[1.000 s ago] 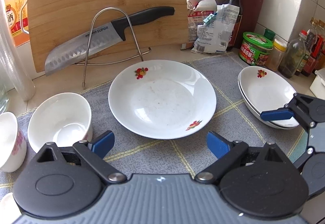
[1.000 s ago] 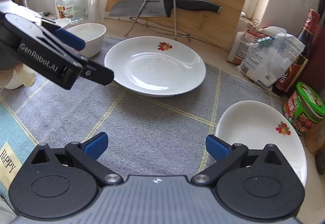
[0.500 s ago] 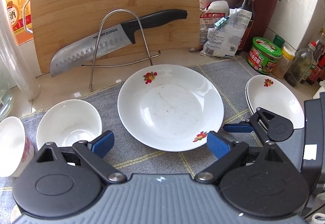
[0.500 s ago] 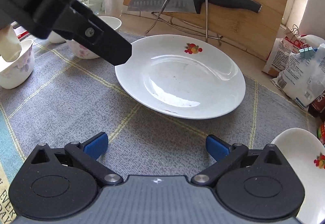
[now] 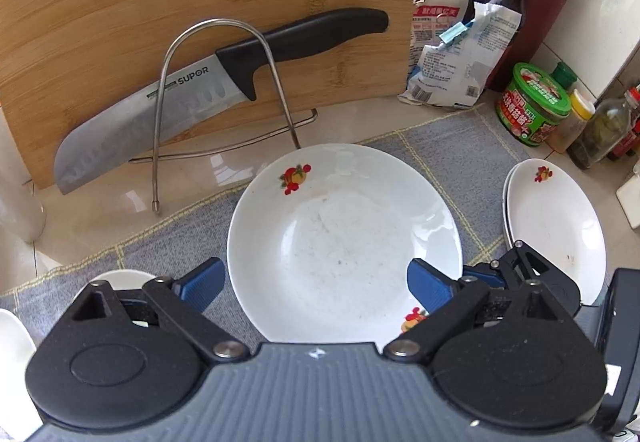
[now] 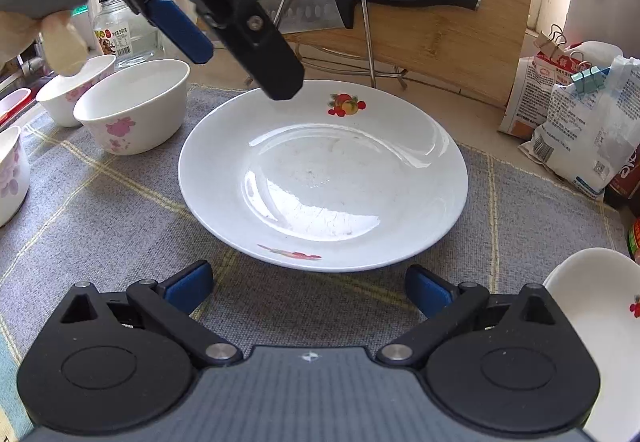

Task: Organize plates and bowls
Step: 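Grasp the flower plate rim with the left tool while the right tool grips the opposite rim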

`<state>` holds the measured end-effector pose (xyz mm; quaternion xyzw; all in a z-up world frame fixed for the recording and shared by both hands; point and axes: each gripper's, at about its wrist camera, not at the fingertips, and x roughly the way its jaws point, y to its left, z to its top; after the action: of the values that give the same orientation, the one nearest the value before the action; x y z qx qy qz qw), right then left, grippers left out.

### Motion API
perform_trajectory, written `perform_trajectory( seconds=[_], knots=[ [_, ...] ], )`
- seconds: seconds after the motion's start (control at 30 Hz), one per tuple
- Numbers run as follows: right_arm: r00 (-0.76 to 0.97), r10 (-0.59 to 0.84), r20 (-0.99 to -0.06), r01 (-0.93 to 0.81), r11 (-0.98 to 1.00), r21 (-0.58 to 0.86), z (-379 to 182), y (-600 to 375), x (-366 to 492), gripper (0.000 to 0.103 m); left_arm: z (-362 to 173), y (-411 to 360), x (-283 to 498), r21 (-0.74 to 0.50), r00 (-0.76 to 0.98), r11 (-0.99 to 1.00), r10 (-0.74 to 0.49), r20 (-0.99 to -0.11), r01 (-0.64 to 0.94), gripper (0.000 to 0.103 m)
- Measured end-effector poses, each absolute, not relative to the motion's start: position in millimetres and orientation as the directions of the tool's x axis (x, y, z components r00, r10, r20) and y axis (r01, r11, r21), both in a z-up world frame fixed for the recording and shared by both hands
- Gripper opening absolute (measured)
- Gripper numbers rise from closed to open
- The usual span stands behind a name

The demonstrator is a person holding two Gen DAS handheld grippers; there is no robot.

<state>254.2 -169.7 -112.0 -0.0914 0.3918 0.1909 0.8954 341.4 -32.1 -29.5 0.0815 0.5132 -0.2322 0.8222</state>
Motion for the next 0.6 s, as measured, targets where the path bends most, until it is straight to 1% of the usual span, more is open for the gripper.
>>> perform_trajectory(
  seconds=[0.13, 0.27, 0.6],
  knots=[
    [0.616, 0.272, -0.739, -0.418, 0.908, -0.014, -111.5, -169.7, 254.3, 0.103, -38.8, -40.7, 366.6, -0.101, 0.340, 0.872, -0.290, -0.895, 0.478, 0.097],
    [0.624, 0.266, -0.735, -0.407, 0.913, -0.015, -111.8, -168.4, 254.4, 0.103, -49.5, -50.4, 391.9, -0.128, 0.286, 0.857, -0.302, -0.909, 0.499, 0.097],
    [0.631, 0.270, -0.728, -0.408, 0.913, -0.015, -112.3, -168.2, 255.3, 0.103, -71.2, -68.6, 425.2, -0.104, 0.233, 0.817, -0.280, -0.931, 0.567, 0.095]
  ],
)
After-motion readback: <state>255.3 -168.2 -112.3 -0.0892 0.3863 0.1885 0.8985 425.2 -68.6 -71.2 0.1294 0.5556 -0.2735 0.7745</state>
